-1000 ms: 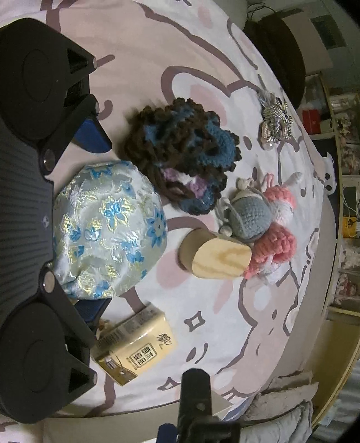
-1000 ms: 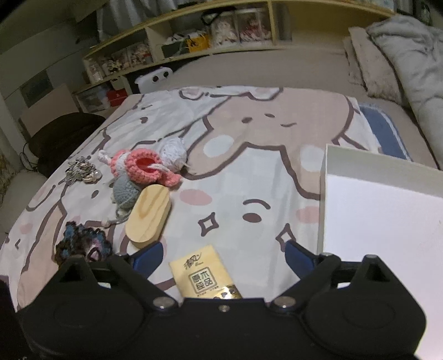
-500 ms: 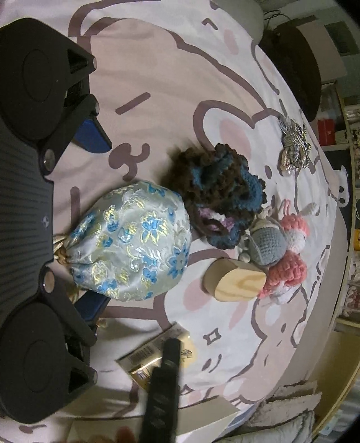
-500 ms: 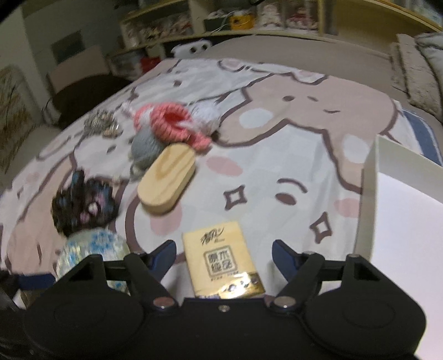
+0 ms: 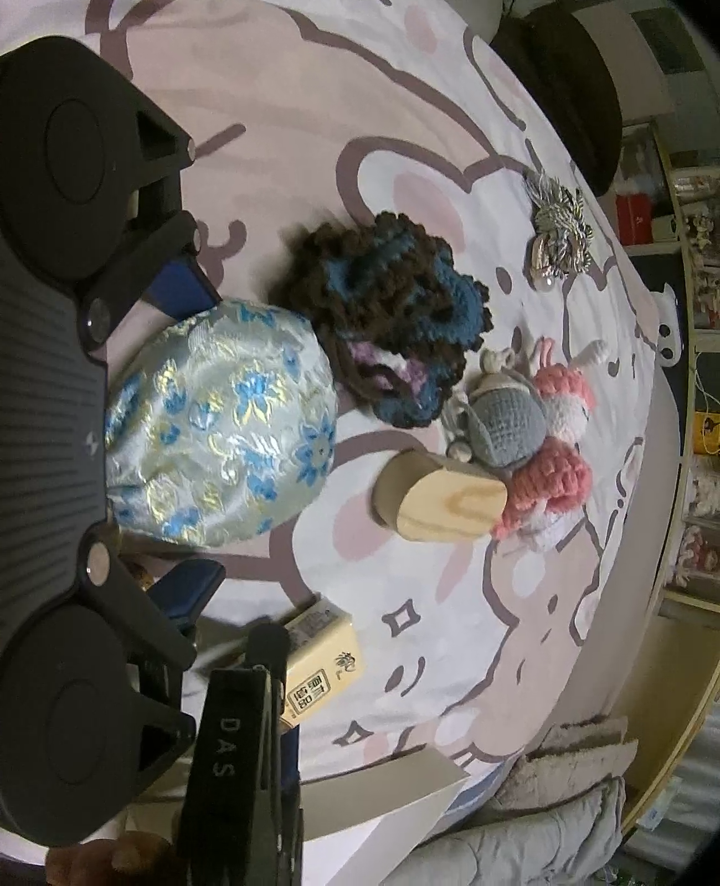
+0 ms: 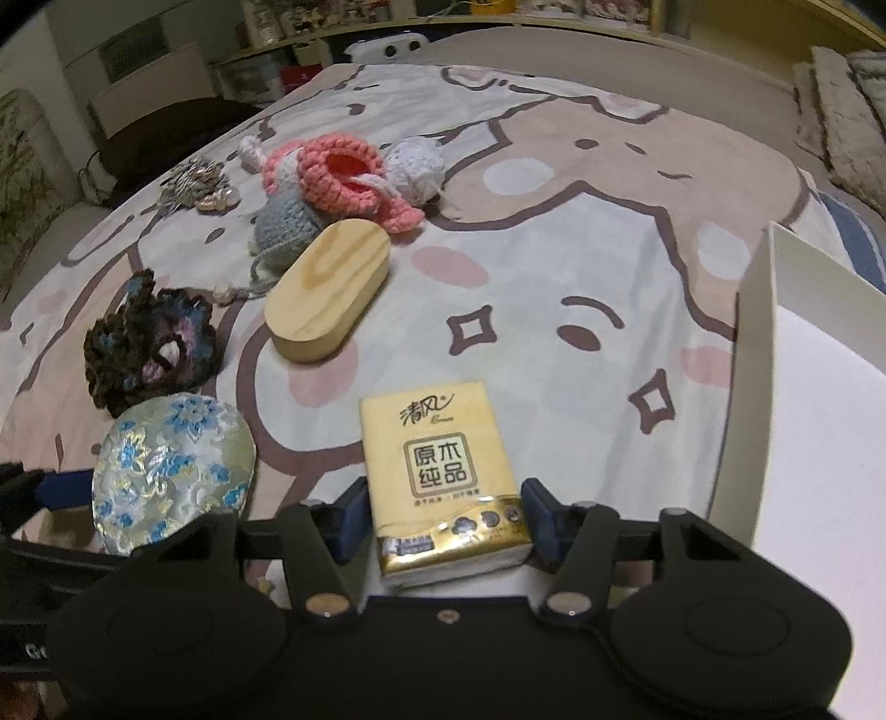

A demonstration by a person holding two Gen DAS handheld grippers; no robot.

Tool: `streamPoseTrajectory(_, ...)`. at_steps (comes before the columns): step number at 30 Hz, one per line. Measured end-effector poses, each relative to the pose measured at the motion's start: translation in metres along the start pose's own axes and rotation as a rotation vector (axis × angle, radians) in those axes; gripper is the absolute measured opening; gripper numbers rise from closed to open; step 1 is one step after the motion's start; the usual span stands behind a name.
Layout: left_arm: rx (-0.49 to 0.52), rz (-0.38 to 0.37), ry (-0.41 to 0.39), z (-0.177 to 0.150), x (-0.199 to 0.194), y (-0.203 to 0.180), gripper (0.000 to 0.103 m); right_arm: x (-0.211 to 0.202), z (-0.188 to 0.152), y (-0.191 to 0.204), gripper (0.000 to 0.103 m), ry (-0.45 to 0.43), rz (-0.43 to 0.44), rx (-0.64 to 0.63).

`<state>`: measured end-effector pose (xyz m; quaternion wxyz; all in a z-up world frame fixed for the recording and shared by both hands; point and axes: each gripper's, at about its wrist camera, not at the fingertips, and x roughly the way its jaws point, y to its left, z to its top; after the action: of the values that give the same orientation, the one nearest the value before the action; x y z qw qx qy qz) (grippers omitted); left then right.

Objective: Organize objects
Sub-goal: 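Grasp the yellow tissue pack with the right tool while the left tool grasps the blue floral pouch, then lift the tissue pack with the right tool while the left tool lifts the pouch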

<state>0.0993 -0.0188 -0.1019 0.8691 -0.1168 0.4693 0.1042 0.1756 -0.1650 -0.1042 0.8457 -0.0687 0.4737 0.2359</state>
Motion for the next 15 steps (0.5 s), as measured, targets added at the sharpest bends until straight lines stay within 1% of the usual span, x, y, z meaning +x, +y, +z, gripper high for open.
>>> streamPoseTrajectory(2,-0.009,0.007,0.006,0.0012,0.0019,0.0011,0.084,-0.0034,0.0002,-0.0010,0.057,-0.007,0.001,0.020)
streamPoseTrajectory(4,-0.015,0.010,0.008,0.0021,0.0029,0.0028,0.081,-0.0069,0.0002,-0.0020,0.056,-0.014,0.001,0.037)
streamPoseTrajectory(7,0.003,0.011,0.004,0.0011,0.0020,0.0004,0.079,-0.0100,-0.0001,-0.0034,0.055,-0.024,-0.004,0.051)
streamPoseTrajectory(11,0.012,0.009,0.008,0.0012,0.0007,0.0002,0.078,-0.0072,-0.0020,-0.0026,0.055,-0.012,-0.013,0.051)
streamPoseTrajectory(15,0.028,0.013,0.012,-0.0005,0.0008,-0.0013,0.079,-0.0021,-0.0055,0.0009,0.055,0.005,-0.028,0.027)
